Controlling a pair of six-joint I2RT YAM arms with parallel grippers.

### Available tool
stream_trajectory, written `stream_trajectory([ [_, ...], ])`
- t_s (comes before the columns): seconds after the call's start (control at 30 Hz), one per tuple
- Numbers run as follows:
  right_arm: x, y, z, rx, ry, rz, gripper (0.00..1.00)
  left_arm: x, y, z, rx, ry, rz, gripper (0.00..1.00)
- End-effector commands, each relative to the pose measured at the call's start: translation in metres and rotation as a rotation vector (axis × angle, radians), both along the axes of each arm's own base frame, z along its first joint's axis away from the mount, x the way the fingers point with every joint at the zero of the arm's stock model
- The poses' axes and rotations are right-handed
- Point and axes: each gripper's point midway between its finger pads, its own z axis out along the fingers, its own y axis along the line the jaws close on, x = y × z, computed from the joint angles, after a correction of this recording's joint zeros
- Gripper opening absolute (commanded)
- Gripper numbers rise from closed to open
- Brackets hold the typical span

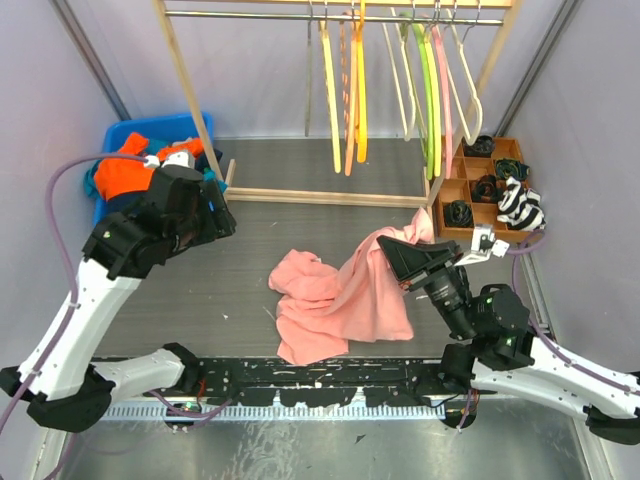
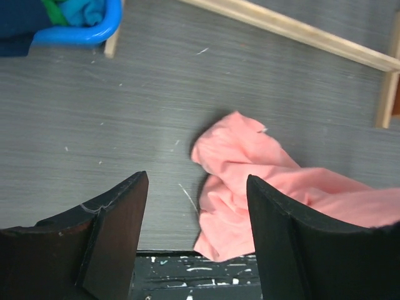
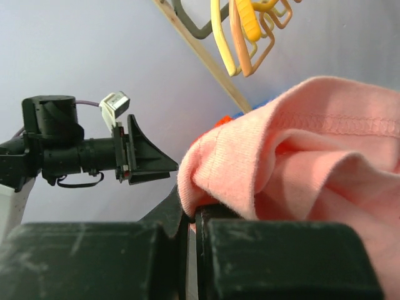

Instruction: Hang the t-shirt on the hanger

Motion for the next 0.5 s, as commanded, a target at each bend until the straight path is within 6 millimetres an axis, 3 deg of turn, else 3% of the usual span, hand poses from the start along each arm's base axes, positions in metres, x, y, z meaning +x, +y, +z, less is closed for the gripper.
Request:
stream_trajectory([
  [0.0,0.003,-0.001,0.003,-0.045,0.017,-0.021,0.01,0.02,0.014,-0.028,0.005,0.023,0.097,0.71],
  [0.3,0.011,0.044,-0.043,-0.241,0.117,0.051,0.01,0.056,0.079,-0.104,0.008,0.149,0.338,0.72],
  [0.47,0.012,0.066,-0.065,-0.321,0.158,0.094,0.01,0.073,0.119,-0.139,-0.037,0.217,0.464,0.67],
])
